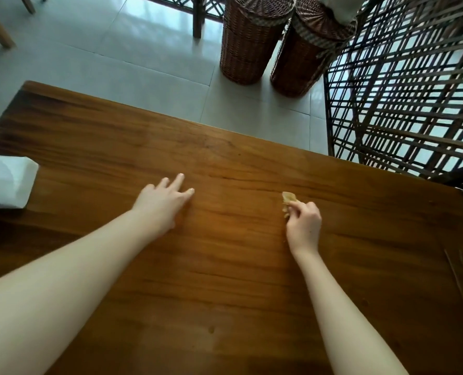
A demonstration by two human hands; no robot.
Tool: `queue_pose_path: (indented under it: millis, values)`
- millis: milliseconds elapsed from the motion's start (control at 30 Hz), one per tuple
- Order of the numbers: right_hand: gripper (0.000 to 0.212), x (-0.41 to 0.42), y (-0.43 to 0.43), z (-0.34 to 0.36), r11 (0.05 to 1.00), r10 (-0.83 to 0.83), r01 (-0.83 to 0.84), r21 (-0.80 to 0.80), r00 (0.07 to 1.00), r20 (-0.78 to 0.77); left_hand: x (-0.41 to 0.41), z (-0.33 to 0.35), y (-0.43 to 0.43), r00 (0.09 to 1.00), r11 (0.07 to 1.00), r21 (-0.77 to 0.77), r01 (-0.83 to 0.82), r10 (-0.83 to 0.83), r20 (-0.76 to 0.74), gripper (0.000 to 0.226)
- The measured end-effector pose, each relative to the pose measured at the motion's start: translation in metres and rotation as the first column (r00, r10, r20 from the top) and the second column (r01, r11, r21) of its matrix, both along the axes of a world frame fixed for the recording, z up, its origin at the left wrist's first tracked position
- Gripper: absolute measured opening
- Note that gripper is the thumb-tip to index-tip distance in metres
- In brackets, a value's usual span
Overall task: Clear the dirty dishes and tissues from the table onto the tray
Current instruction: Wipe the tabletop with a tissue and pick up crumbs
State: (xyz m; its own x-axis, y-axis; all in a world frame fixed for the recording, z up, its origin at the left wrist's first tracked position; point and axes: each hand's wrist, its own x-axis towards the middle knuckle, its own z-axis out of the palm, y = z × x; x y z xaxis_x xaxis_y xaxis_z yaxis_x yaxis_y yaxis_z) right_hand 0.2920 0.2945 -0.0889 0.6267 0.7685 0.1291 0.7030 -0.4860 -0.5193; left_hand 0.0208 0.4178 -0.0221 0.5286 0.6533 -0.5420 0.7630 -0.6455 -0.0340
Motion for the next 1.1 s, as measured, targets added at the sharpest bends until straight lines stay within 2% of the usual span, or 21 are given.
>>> queue_pose_path:
  millis: [67, 167, 233, 333, 500, 567, 700, 800, 900, 1033, 1100]
  values:
    - [0.020, 0.018, -0.014, 0.001, 0.992, -0.124, 0.124, -0.014, 0.992, -0.020, 0.025, -0.001, -0.016, 0.991, 0.997, -0.026, 0.075, -0.071, 0.111, 0.090]
    - [0.021, 0.024, -0.027, 0.001, 0.993, -0.105, 0.107, -0.045, 0.994, 0.027, 0.063, -0.004, -0.036, 0.966, 0.983, -0.091, 0.159, -0.136, 0.222, 0.090]
    - [0.020, 0.027, -0.032, 0.001, 0.994, -0.094, 0.097, -0.056, 0.994, 0.048, 0.075, -0.010, -0.042, 0.966, 0.977, -0.119, 0.175, -0.147, 0.212, 0.090]
    - [0.021, 0.047, -0.044, 0.001, 0.982, -0.181, 0.183, -0.047, 0.983, 0.043, 0.078, -0.018, -0.039, 0.974, 0.967, -0.157, 0.200, -0.179, 0.136, 0.091]
    - [0.023, 0.049, -0.053, 0.002, 0.956, -0.276, 0.281, -0.084, 0.959, 0.067, 0.079, -0.021, -0.037, 0.977, 0.961, -0.201, 0.188, -0.163, 0.135, 0.093]
    - [0.021, 0.021, -0.048, 0.004, 0.981, -0.182, 0.186, -0.060, 0.981, 0.062, 0.080, -0.023, -0.037, 0.981, 0.961, -0.218, 0.168, -0.142, 0.131, 0.093]
    - [0.023, -0.047, -0.052, 0.004, 0.989, 0.149, -0.148, -0.028, 0.988, 0.034, 0.081, -0.024, -0.036, 0.984, 0.964, -0.214, 0.155, -0.132, 0.119, 0.093]
    - [0.024, -0.052, -0.060, 0.003, 0.979, 0.199, -0.199, -0.043, 0.980, 0.000, 0.081, -0.025, -0.037, 0.983, 0.968, -0.200, 0.155, -0.131, 0.127, 0.093]
    - [0.023, -0.021, -0.067, 0.005, 0.993, 0.105, -0.105, -0.056, 0.995, -0.001, 0.080, -0.027, -0.036, 0.983, 0.968, -0.200, 0.153, -0.129, 0.131, 0.094]
    - [0.023, 0.016, -0.074, 0.005, 0.974, -0.224, 0.219, -0.054, 0.970, -0.095, 0.072, -0.032, -0.036, 0.974, 0.970, -0.171, 0.173, -0.143, 0.175, 0.095]
    - [0.023, 0.008, -0.076, 0.004, 0.965, -0.261, 0.255, -0.066, 0.960, -0.103, 0.064, -0.035, -0.039, 0.962, 0.973, -0.155, 0.172, -0.132, 0.239, 0.095]
